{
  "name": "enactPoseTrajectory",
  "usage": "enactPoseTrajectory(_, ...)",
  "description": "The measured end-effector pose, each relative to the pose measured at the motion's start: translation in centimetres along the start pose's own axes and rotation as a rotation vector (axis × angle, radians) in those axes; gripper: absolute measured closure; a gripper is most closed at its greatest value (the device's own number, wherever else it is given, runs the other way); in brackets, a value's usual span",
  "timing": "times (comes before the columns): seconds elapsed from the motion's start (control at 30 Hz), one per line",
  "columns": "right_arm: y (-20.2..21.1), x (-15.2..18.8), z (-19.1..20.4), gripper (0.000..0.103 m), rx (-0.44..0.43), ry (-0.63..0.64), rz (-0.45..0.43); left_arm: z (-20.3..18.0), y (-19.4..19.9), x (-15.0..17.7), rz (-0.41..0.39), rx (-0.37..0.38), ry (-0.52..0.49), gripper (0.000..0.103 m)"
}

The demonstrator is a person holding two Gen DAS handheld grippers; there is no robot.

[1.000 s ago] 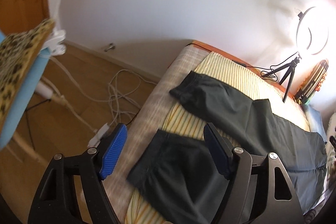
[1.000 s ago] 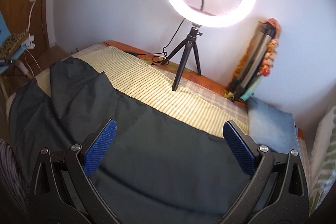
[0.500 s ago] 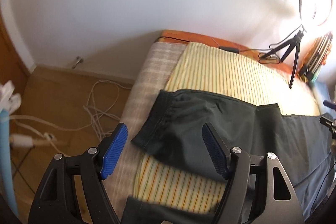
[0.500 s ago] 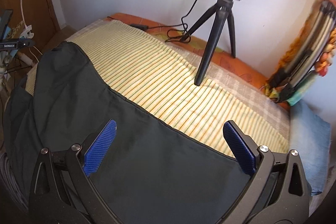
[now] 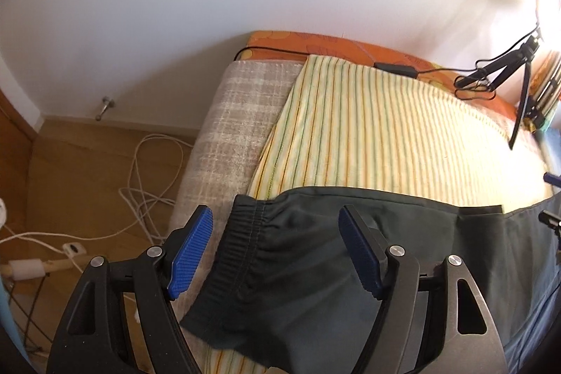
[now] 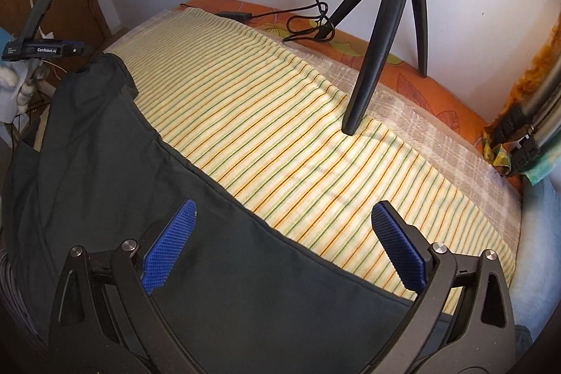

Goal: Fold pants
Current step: 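Move both tools to the elastic waistband and close on it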

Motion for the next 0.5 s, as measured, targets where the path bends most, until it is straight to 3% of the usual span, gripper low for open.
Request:
enactPoseTrajectory(0.37,-2.9,0.4,0.3,0.001,-0.071,0.035,0.066,-0.7,-3.3,0.7,0.005,-0.133,-0.098,0.029)
enactPoseTrajectory(0.47,-3.8,0.8,0.6,0.001,-0.079,0.047,0.101,-1.1,-3.4,0.9,-0.010,-0.135,-0.122,0.041)
enactPoseTrajectory(0.5,-3.9,1.0,0.8,0.001,-0.073,0.058,0.102,-1.2,-3.4,1.0,-0.013,-0.129,-0.125,0.050)
Point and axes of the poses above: each gripper's, at about its wrist camera, not at the fingertips, and y roughly against the way its jaws point, z to its left, x to its underside, the point moved 1 cm from there along -y, roughly the way its jaws point, and after that the axes turned 13 degrees about y, right-handed, at the moved point
